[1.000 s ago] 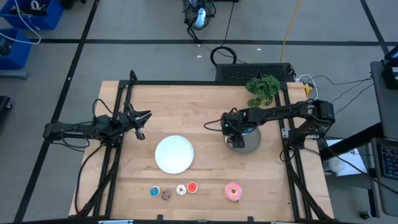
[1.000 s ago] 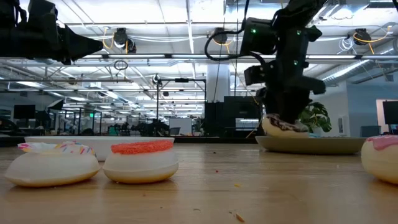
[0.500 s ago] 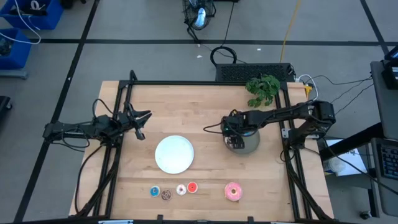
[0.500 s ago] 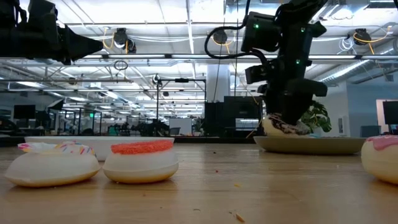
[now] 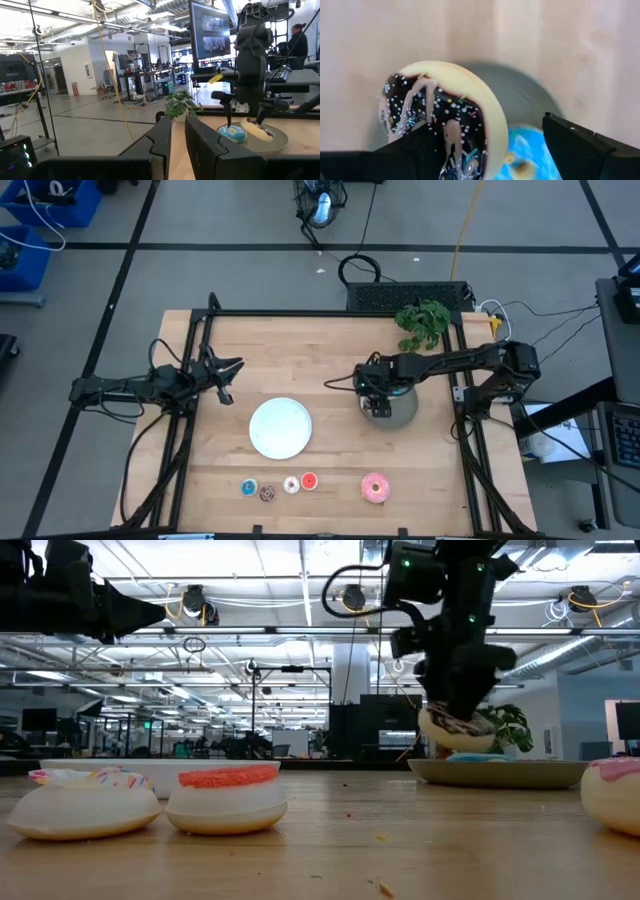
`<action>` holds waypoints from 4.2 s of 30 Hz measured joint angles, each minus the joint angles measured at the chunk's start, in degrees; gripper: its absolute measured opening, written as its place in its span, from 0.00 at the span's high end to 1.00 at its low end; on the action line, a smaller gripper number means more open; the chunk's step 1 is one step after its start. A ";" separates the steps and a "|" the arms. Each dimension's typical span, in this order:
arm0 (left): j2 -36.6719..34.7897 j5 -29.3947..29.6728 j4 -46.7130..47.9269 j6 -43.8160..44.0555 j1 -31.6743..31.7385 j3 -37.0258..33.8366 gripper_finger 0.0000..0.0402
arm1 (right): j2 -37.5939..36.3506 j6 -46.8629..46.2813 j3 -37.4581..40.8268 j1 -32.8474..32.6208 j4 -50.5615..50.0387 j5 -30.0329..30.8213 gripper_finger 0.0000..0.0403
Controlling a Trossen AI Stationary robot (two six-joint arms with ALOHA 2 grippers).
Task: Pick & Place donuts
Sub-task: Put the large black donut on the gray plate, then put the large pink donut on the gray plate
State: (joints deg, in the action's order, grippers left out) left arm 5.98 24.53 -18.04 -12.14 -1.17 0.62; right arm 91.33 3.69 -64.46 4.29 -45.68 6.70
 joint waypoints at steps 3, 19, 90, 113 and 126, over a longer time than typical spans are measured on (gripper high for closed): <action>-0.01 0.00 0.01 0.00 0.01 0.00 0.84 | 0.02 -2.41 -0.12 2.14 0.85 -8.17 0.26; -0.01 0.11 0.75 -0.76 0.02 0.00 0.84 | 1.03 -1.67 0.74 2.88 -0.21 -3.88 0.26; 0.00 1.06 0.95 -0.68 0.01 0.00 0.84 | 17.77 -28.27 -27.72 -36.08 -10.66 -11.44 1.00; 0.02 1.10 -3.04 -4.91 0.01 0.00 0.84 | 17.75 -33.23 -16.04 -37.44 -3.07 -8.12 0.34; -0.01 1.14 -3.31 -7.67 0.02 0.00 0.84 | 17.73 -32.81 -8.80 -36.21 5.59 -8.27 0.32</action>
State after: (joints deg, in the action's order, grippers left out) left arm 5.98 25.67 -21.34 -19.81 -1.15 0.62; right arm 109.06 -29.13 -73.26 -31.92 -40.09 -1.56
